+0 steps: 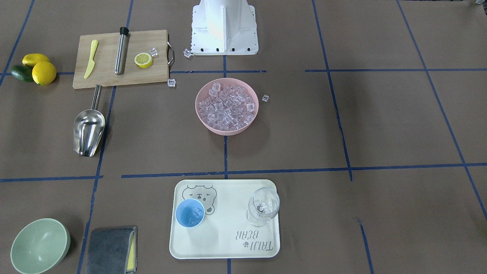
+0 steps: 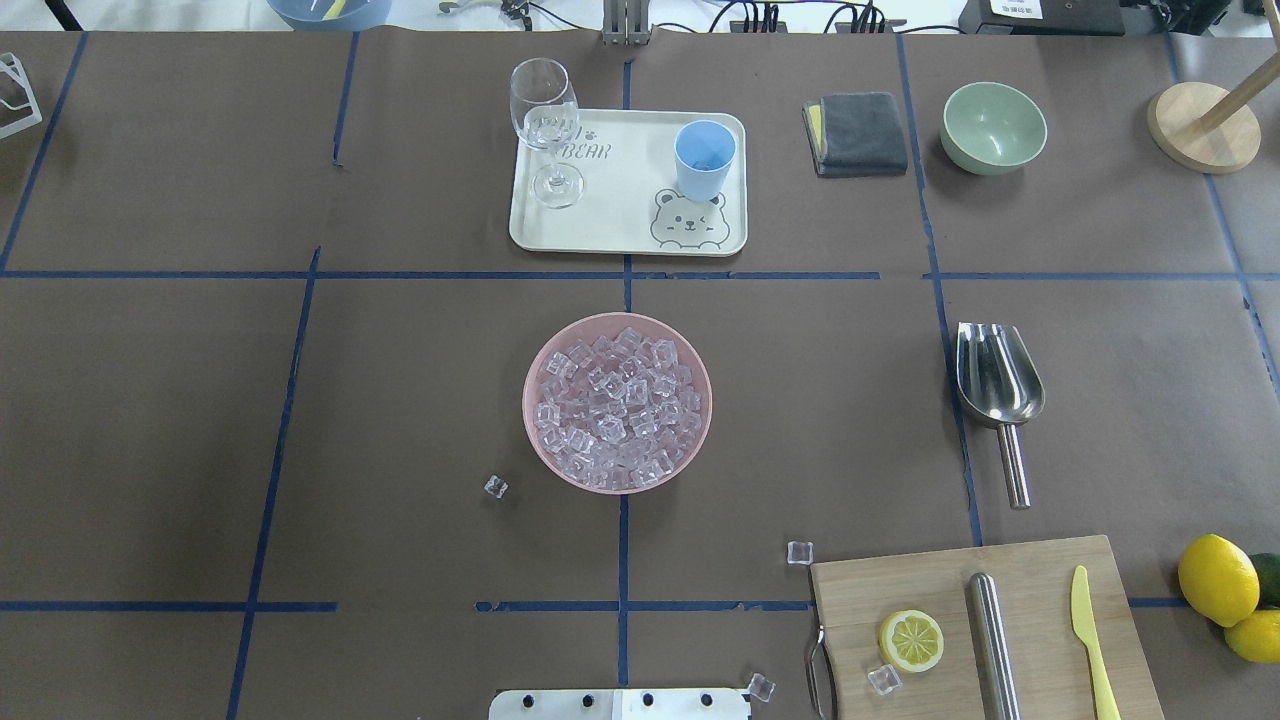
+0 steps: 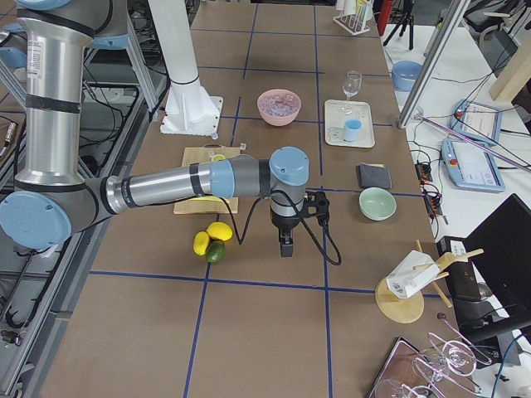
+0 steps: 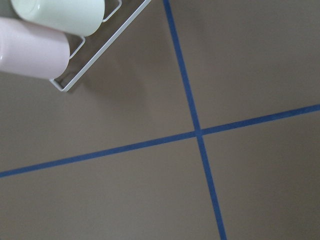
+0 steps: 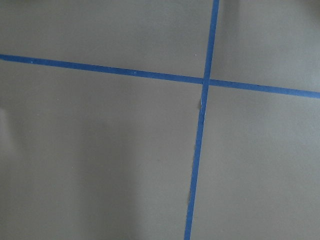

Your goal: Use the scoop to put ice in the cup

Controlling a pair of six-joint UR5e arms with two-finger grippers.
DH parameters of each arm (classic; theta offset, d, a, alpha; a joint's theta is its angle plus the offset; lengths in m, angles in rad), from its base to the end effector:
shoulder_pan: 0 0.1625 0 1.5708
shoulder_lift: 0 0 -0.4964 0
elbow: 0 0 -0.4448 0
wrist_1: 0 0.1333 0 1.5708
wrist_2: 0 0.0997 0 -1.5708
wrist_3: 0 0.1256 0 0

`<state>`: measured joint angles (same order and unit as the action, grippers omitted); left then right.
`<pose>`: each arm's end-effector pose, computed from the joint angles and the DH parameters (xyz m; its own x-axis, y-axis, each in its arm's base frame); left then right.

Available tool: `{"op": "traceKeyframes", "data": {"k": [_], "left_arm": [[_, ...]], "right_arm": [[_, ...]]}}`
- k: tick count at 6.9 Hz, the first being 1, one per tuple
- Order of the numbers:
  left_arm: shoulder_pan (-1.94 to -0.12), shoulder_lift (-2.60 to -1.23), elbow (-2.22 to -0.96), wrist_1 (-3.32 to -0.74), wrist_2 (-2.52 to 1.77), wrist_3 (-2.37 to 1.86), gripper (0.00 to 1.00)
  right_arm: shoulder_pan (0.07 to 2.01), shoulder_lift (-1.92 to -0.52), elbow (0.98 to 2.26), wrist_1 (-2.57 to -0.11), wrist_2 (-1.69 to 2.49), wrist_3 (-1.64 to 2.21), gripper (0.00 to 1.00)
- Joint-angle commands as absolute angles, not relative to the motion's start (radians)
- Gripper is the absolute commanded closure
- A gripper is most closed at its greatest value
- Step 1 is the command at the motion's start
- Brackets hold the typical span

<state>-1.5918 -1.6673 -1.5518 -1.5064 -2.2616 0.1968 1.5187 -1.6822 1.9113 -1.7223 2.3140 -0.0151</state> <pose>-0.0657 -0.5910 0.7176 0.7600 0.1878 -0.6222 -0.1301 0.9819 0.1374 0.0230 -0.4864 0.6393 0.7317 -0.1057 0.6734 0.0630 0.9942 0.0877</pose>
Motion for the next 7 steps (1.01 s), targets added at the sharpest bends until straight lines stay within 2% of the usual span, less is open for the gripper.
{"op": "traceKeyframes", "data": {"k": [1,7], "left_arm": [[-1.601,-1.597,-1.558,-1.563,-2.331,0.219,0.0],[-1.6,-1.604,-1.597,-1.569,-2.349,0.216,0.0]], "right_arm": [[1.519,-1.703,1.908,-1.723,2.307,-0.031,0.0],[1.519,-1.703,1.905,-1.723,2.319,-0.026,0.0]]}}
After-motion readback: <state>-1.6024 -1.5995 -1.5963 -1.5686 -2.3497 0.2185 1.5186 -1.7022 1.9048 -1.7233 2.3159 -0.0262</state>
